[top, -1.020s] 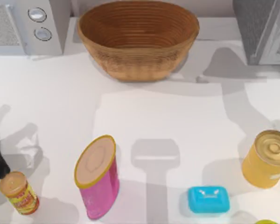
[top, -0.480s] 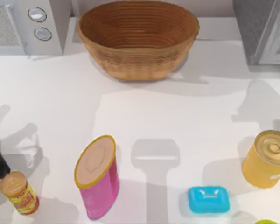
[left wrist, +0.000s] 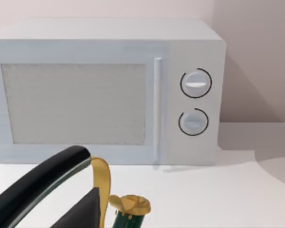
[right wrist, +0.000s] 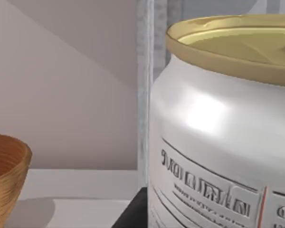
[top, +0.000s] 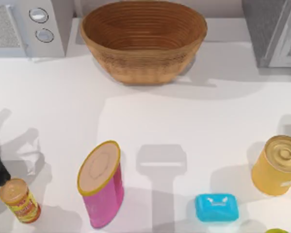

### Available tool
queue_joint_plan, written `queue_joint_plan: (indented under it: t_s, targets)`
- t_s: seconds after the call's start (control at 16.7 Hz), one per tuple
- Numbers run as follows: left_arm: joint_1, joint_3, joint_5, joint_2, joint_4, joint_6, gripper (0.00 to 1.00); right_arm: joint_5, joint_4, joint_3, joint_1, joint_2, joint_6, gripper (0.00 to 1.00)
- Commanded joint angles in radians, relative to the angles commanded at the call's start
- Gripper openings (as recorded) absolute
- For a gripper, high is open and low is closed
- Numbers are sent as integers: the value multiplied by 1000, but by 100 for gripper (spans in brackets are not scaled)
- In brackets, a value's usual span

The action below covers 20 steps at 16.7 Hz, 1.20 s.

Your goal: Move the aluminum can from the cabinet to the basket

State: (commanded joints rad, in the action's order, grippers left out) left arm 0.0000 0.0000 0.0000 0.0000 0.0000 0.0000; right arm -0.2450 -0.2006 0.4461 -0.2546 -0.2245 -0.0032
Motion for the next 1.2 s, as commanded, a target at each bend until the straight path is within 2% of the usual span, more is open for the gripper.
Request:
queue_joint_plan:
  t_s: [0.24,0.48,0.96,1.2]
  targets:
    - [0,0,0,0,0,0,100,148,124,-287,151,154,1,0]
    - [0,0,0,0,0,0,100,238,195,-433,244,221,3,0]
    - [0,0,0,0,0,0,100,240,202,-443,247,207,5,0]
    - [0,0,0,0,0,0,100,177,249,-304,187,61,5,0]
